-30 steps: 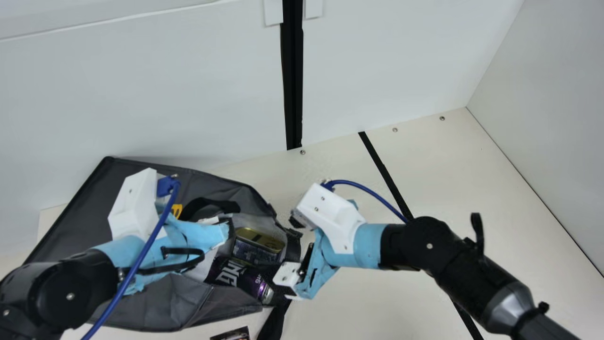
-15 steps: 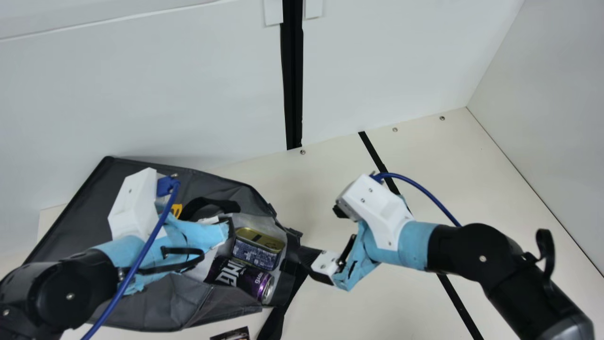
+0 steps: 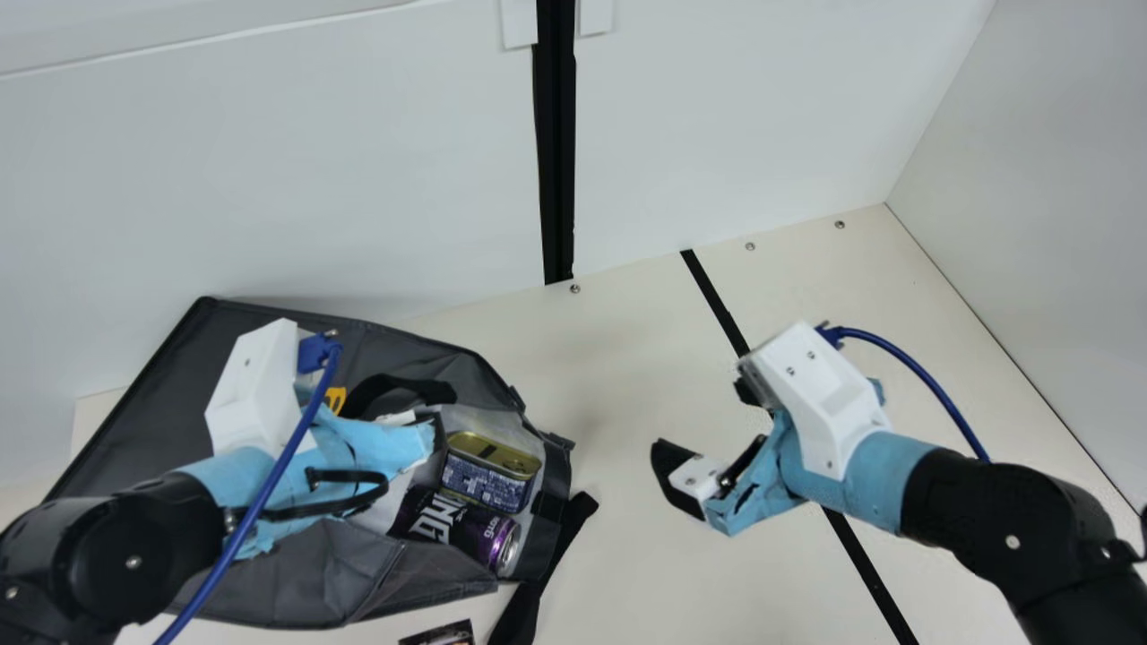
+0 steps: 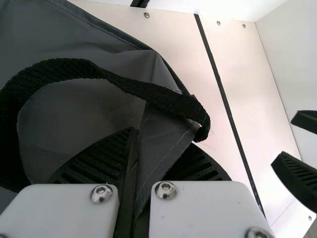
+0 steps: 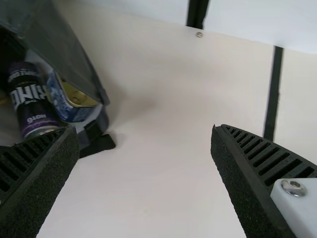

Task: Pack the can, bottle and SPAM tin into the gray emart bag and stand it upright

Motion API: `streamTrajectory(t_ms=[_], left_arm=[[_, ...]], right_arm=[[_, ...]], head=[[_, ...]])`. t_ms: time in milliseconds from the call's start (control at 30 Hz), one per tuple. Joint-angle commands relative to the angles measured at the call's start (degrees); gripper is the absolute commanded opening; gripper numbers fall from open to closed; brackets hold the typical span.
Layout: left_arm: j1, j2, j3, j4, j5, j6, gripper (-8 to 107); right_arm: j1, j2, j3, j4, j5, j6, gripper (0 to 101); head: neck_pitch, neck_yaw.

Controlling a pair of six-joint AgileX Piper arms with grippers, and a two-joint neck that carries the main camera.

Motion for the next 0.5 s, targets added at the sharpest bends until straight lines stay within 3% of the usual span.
streamTrajectory(t_ms=[0,467], left_arm=[[0.0,0.0,0.0,0.0,0.0,0.0,-8],[0.0,0.0,0.0,0.0,0.0,0.0,-8]], right_arm=[[-1.29,-0.98,0.29,-1.75,-0.24,1.82,95],[-9.16,-5.74,0.92,-13.0,0.96,13.58,95]], head=[[-1.21,-0.05],[-1.21,-0.05]])
